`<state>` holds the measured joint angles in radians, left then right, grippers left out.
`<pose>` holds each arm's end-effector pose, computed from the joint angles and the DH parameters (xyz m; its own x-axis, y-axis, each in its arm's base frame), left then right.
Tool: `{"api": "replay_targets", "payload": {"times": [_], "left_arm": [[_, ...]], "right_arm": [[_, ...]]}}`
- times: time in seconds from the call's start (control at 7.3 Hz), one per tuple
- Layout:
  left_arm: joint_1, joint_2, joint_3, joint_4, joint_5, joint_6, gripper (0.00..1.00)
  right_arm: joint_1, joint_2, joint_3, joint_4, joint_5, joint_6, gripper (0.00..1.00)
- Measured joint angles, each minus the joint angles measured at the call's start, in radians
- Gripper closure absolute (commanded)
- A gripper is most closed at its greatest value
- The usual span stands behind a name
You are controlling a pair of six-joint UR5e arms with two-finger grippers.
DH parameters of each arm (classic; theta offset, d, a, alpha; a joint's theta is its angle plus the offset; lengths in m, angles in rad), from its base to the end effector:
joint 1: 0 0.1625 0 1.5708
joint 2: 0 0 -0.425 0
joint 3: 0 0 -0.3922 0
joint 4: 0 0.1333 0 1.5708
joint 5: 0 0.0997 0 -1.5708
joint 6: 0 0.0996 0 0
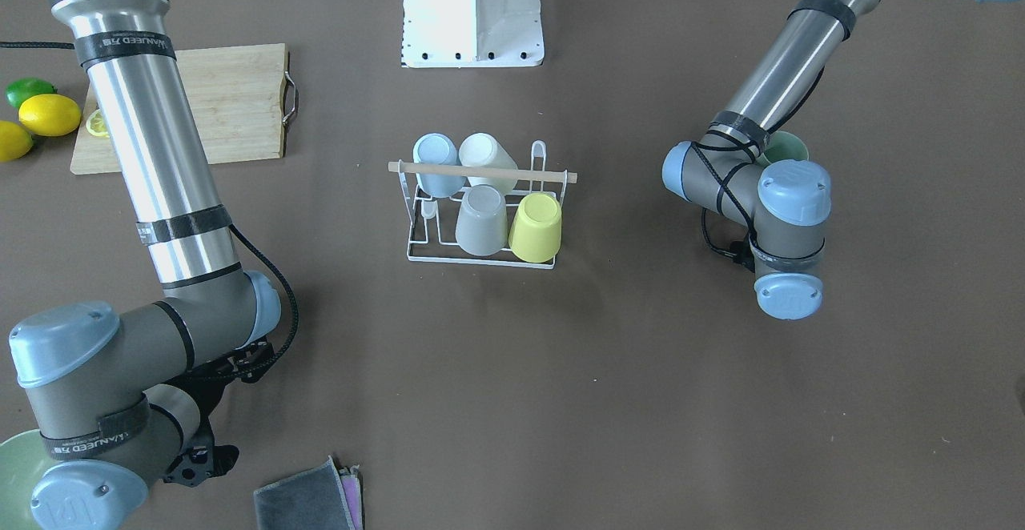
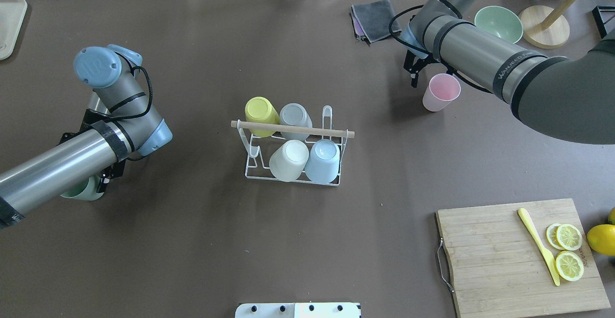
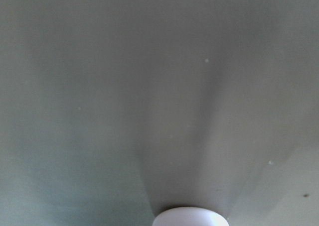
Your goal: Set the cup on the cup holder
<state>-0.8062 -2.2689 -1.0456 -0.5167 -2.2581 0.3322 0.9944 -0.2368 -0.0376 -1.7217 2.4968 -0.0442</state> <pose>0.4088 -0.5274 0.5465 0.7040 0.3216 -0.6332 -0.7088 0.3747 -0.5977 -0.4219 -0.7476 0.4641 0.6610 -0.0848 0.7455 0.5262 0.7607 -0.3800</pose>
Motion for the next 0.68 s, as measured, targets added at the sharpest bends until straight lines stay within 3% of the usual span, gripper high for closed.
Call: {"api": "replay_targets", "payload": {"times": [0.14,0.68], "left_arm": [[0.001,0.000,-0.002,0.003,0.000,0.001,0.20],[0.002,0.002,-0.012,0.019,0.000,0.009,0.31]], "right_arm": [[-0.002,-0.001,0.000,-0.024,0.000,-0.024,0.00],[-0.017,-0.004,0.001,-0.119,-0.019,-0.108,0.00]]}}
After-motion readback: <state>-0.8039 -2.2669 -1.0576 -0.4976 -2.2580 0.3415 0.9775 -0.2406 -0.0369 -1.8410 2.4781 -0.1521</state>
